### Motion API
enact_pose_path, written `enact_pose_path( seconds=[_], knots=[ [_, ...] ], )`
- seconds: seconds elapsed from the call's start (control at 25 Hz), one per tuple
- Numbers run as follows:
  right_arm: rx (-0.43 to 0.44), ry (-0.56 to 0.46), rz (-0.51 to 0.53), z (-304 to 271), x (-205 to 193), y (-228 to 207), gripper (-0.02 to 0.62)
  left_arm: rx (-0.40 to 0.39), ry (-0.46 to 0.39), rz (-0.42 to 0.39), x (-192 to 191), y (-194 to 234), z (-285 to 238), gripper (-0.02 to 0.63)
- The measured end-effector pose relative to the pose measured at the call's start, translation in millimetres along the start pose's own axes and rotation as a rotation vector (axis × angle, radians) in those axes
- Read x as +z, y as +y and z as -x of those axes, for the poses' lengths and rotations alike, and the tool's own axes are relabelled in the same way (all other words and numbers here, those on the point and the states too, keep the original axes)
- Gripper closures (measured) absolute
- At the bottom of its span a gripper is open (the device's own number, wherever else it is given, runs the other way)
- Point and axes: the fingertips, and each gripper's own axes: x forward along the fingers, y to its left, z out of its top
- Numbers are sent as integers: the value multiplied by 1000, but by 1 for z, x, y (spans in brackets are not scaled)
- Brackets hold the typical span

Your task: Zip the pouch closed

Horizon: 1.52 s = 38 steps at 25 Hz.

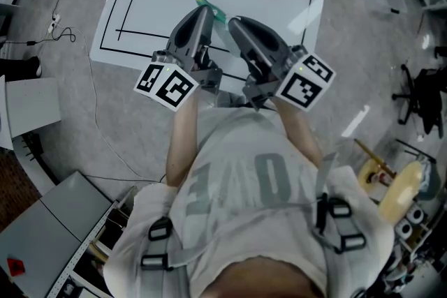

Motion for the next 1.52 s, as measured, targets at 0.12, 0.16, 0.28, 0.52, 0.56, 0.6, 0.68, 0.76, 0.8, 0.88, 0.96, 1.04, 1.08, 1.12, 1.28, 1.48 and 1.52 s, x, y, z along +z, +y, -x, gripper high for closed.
enact_pose_path(
  seconds=[0.12, 0.16, 0.28, 0.52, 0.56, 0.6, 0.68, 0.76, 0.8, 0.88, 0.96, 1.04, 1.08, 1.12, 1.28, 1.48, 1.52],
  knots=[
    [5, 3, 8, 3, -1, 3, 580, 66, -25, 23, 2, 15, 4, 600],
    [4, 4, 6, 4, -2, 3, 580, 78, -27, 22, 2, 19, 7, 600],
    [6, 13, 5, 7, -6, 4, 580, 125, -34, 6, 5, 30, 14, 600],
    [28, 31, 10, 7, -11, 6, 580, 235, -71, -14, 19, 63, 31, 600],
    [31, 34, 12, 7, -11, 6, 580, 251, -77, -18, 21, 67, 34, 600],
    [33, 37, 15, 7, -12, 6, 580, 268, -84, -22, 23, 71, 37, 600],
    [36, 40, 20, 8, -12, 6, 580, 301, -96, -31, 26, 79, 43, 600],
    [39, 42, 24, 9, -12, 6, 580, 333, -109, -38, 31, 86, 50, 600],
    [40, 42, 25, 9, -12, 6, 580, 348, -116, -42, 33, 90, 53, 600],
    [40, 43, 26, 10, -12, 5, 580, 371, -129, -49, 37, 95, 60, 600],
    [40, 46, 26, 10, -12, 4, 580, 388, -136, -59, 39, 98, 65, 600],
    [39, 54, 26, 9, -14, 5, 580, 405, -141, -80, 40, 99, 68, 600],
    [36, 61, 26, 9, -16, 4, 580, 414, -143, -96, 41, 100, 70, 600],
    [34, 67, 26, 8, -17, 4, 580, 420, -146, -108, 43, 100, 71, 600],
    [33, 73, 21, 8, -20, 2, 580, 434, -149, -136, 46, 100, 74, 598],
    [15, 76, -23, 8, -23, -3, 580, 461, -118, -155, 40, 102, 76, 600],
    [5, 81, -36, 7, -25, -4, 580, 472, -115, -170, 40, 101, 76, 600]
  ],
)
